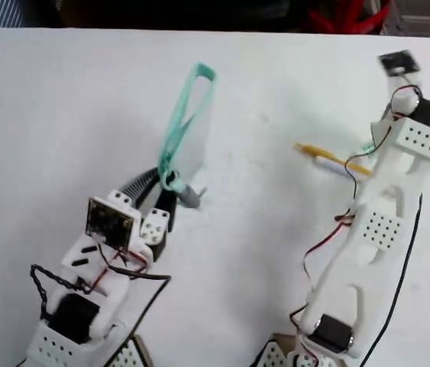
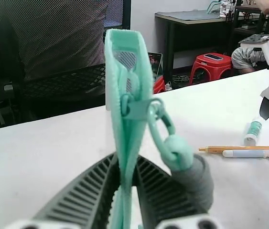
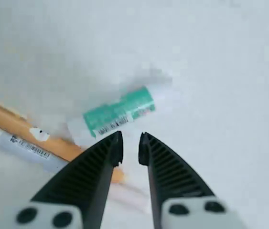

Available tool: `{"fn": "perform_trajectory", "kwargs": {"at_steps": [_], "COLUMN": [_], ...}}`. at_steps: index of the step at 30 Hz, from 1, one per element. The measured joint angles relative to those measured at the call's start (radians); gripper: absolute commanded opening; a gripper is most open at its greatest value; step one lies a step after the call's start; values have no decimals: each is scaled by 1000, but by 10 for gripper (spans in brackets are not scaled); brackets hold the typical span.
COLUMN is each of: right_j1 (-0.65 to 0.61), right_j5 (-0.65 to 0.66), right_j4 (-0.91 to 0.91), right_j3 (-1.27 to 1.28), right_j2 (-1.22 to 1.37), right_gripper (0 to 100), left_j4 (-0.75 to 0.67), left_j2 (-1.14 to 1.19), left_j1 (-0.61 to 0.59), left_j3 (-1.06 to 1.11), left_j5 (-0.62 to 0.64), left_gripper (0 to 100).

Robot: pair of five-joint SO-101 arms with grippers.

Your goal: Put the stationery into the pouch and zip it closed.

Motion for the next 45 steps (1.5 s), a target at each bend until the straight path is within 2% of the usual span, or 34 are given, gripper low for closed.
{"fn": "perform_trajectory", "kwargs": {"at_steps": [2,6,7,11,15,22,29,32,35,38,40,45], "right_j1": [15,14,3,-78,-158,-89,-64,-64,-58,-54,-46,-49], "right_j5": [-147,-388,-434,-543,-646,-878,-898,-901,-893,-813,-750,-635], "right_j4": [0,0,0,-21,-124,-167,-304,-396,-468,-502,-512,-465], "right_j3": [0,18,20,21,37,38,51,51,46,35,35,3], "right_j2": [-2,-2,-2,8,49,127,161,203,241,269,279,279], "right_gripper": [128,319,334,330,330,330,322,254,132,8,36,19], "left_j4": [0,0,0,0,0,0,0,0,0,0,0,0], "left_j2": [0,0,0,0,0,0,0,0,0,0,0,0], "left_j1": [0,0,0,0,0,0,0,0,0,0,0,0], "left_j3": [0,0,0,0,0,0,0,0,0,0,0,0], "left_j5": [0,0,0,0,0,0,0,0,0,0,0,0], "left_gripper": [31,31,31,31,31,31,31,31,31,31,31,31]}}
